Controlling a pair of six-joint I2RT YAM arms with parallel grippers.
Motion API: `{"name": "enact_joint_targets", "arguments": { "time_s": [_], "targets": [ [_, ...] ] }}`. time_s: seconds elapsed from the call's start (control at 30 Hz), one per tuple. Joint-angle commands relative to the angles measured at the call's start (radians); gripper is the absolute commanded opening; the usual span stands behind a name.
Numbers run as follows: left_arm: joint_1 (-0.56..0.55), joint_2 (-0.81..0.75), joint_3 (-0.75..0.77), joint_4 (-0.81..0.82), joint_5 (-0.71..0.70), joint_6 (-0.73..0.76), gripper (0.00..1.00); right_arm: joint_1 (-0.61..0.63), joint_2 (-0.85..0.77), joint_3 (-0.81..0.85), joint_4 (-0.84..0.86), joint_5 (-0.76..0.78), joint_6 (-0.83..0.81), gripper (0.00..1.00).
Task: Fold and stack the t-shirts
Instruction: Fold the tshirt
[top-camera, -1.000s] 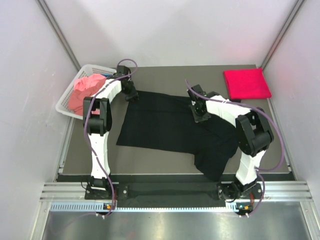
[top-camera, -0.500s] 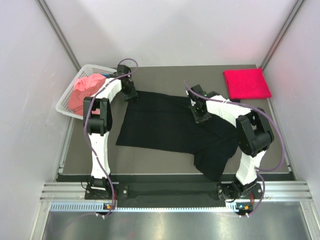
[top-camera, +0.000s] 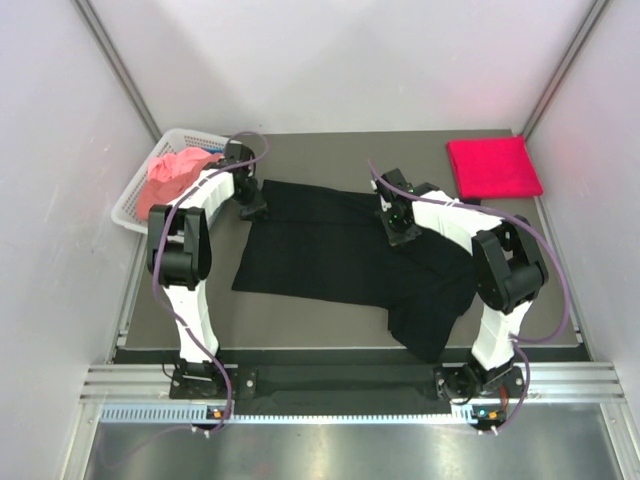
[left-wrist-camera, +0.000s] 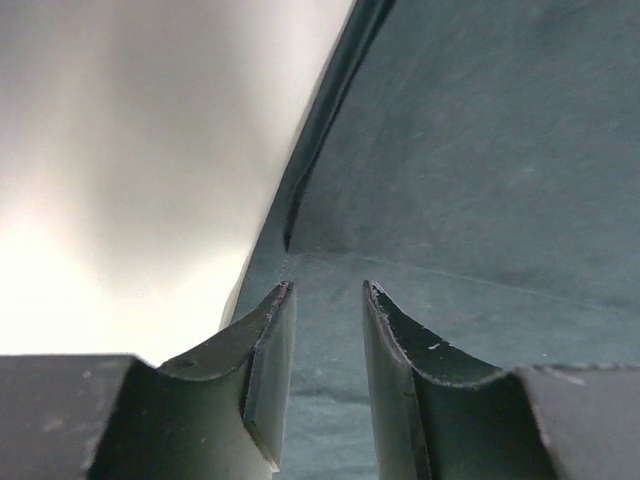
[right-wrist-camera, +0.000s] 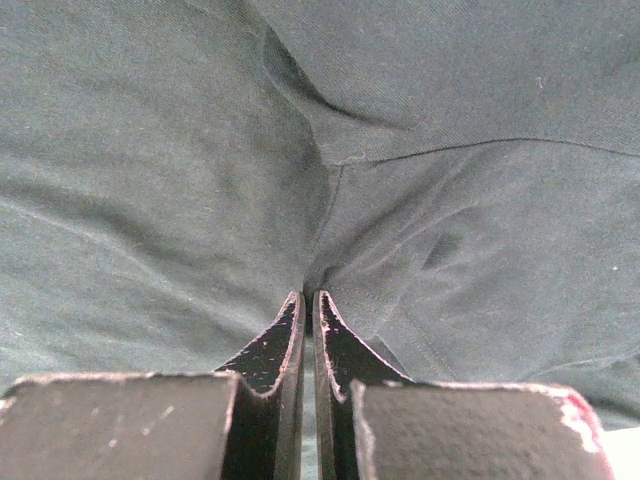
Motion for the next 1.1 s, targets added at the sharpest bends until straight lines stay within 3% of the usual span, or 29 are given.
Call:
{"name": "enact_joint_targets", "arguments": {
  "time_s": [0.0,0.5,0.57,0.7,0.73,1.07],
  "targets": [
    [0.002,-0.027,-0.025,0.078,-0.019,-0.034,0.38,0.017,-0.014,0.003,0.027,-0.023,0.007,0.0],
    [0.005,0.044,0.004,0.112,-0.061,-0.036,0.36,0.017,-0.021,-0.02,0.052,-0.042,0.015,0.0],
    [0.005,0.049,0.01,0.112,-0.067,-0.033,0.32,0.017,-0.021,-0.017,0.049,-0.039,0.015,0.0],
    [0.005,0.052,0.05,0.082,-0.093,-0.029,0.03,0.016,-0.028,-0.012,0.029,-0.02,0.004,0.0],
    [0.005,0.05,0.06,0.076,-0.099,-0.028,0.0,0.014,-0.029,-0.011,0.024,-0.008,0.0,0.0],
    [0.005,0.087,0.142,-0.006,-0.156,-0.022,0.0,0.003,-0.072,-0.015,-0.02,0.021,-0.025,0.0]
  ]
}}
